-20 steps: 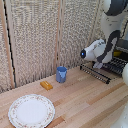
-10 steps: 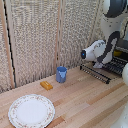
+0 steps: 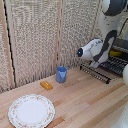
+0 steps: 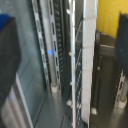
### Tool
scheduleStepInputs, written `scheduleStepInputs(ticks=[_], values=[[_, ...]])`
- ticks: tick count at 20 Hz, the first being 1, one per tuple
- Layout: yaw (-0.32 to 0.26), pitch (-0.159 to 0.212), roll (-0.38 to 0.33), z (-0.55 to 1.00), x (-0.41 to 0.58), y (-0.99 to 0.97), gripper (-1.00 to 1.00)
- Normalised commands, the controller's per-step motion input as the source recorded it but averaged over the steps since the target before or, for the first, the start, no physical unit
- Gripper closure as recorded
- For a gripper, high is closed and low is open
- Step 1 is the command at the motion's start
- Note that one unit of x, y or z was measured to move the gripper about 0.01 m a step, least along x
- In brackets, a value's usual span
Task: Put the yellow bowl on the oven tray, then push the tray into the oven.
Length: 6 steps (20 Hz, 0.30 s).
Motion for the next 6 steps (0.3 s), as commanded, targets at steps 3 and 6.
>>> scheduleStepInputs(ticks=[3,6], values=[[-0.091,0.048,0.328,0.10,0.183,0.50,-1.00],[-0.085,0.044,0.325,0.11,0.197,0.51,-1.00]])
